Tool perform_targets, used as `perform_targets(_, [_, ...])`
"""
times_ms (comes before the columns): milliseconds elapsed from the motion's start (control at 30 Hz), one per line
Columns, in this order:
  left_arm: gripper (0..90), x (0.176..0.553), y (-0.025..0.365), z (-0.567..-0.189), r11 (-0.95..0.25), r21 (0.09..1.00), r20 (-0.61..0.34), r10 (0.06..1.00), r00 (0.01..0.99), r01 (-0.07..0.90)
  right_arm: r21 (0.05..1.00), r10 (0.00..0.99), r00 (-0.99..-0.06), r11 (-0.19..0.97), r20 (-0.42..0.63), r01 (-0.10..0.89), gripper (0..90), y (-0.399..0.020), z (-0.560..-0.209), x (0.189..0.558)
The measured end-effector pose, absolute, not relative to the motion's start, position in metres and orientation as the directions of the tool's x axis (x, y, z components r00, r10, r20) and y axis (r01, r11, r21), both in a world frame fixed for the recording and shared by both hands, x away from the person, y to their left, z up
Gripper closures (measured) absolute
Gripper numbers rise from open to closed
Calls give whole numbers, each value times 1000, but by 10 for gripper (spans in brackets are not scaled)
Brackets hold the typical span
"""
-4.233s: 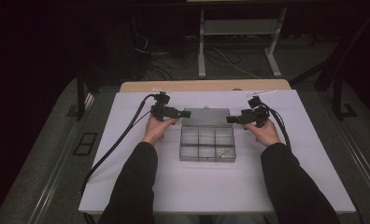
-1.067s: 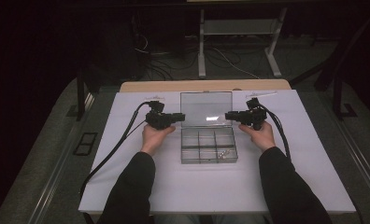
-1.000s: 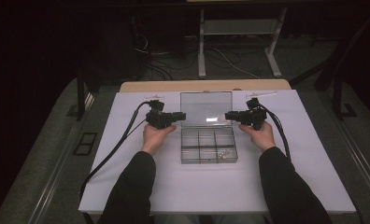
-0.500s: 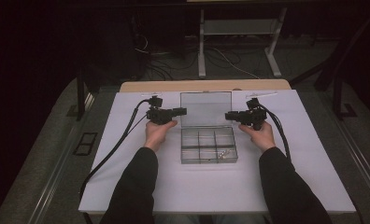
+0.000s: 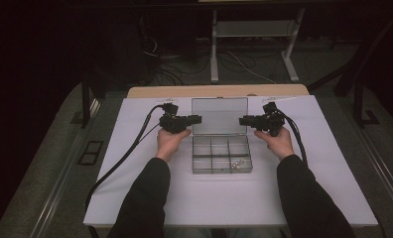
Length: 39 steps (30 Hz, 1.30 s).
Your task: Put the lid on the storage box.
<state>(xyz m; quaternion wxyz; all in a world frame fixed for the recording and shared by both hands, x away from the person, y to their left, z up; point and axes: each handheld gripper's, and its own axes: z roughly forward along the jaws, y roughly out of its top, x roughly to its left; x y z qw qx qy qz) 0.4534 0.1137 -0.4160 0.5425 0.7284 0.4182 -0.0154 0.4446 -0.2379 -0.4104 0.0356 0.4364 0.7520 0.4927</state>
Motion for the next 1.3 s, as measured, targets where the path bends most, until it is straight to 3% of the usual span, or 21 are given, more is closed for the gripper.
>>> perform_targets(333, [670,448,113,-411,-72,789,-466,576,672,610,807,694,-623,104,360,582,632,-238,-382,453])
perform_targets(800, [510,434,117,-395,-144,806,-433,519,737,574,804,649,-673,156,355,574,655,-237,-371,437])
perform_targets(1033, [508,428,123,-381,-109,838,-414,512,752,535,806,647,-681,170,342,566,648,-237,-368,429])
perform_targets(1300, [577,422,126,-373,-93,847,-417,496,762,523,806,641,-689,182,337,563,636,-238,-366,422])
